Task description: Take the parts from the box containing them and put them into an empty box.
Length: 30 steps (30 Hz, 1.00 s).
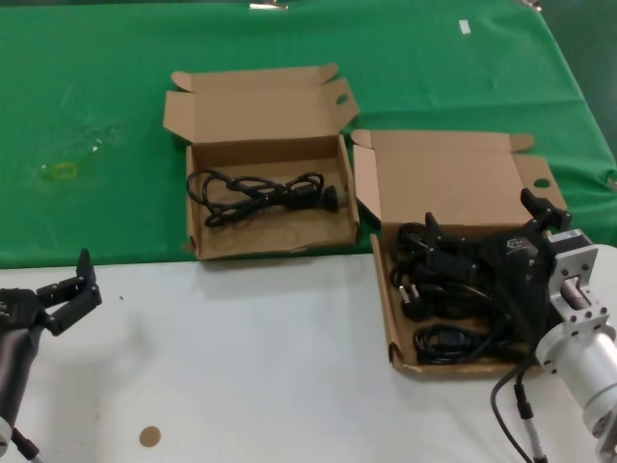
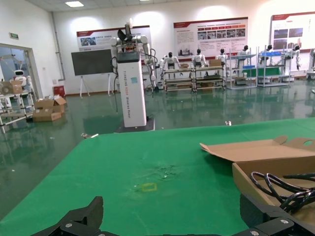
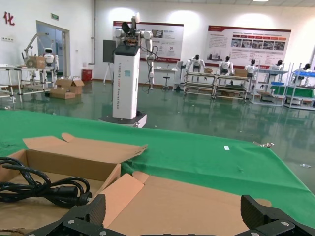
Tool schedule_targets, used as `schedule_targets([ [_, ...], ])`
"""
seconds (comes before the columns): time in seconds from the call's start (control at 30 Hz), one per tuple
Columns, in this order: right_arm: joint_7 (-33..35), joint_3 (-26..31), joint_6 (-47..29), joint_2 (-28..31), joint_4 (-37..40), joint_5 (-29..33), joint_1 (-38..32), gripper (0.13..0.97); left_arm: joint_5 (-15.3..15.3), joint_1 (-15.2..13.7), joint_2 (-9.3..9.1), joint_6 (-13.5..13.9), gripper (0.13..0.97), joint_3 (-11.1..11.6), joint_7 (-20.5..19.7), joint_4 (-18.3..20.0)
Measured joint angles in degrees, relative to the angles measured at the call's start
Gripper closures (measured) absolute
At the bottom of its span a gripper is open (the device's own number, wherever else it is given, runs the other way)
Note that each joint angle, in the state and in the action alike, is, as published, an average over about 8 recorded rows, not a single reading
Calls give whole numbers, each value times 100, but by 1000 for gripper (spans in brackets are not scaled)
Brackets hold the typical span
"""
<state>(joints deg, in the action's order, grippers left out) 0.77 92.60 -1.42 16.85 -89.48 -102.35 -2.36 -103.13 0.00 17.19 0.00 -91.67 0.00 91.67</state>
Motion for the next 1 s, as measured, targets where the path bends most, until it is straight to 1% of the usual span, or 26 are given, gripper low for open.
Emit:
schedule_targets([
  [1.0,0,0,0,0,0,0,0,129,0,0,0,0,132,0,0,0],
])
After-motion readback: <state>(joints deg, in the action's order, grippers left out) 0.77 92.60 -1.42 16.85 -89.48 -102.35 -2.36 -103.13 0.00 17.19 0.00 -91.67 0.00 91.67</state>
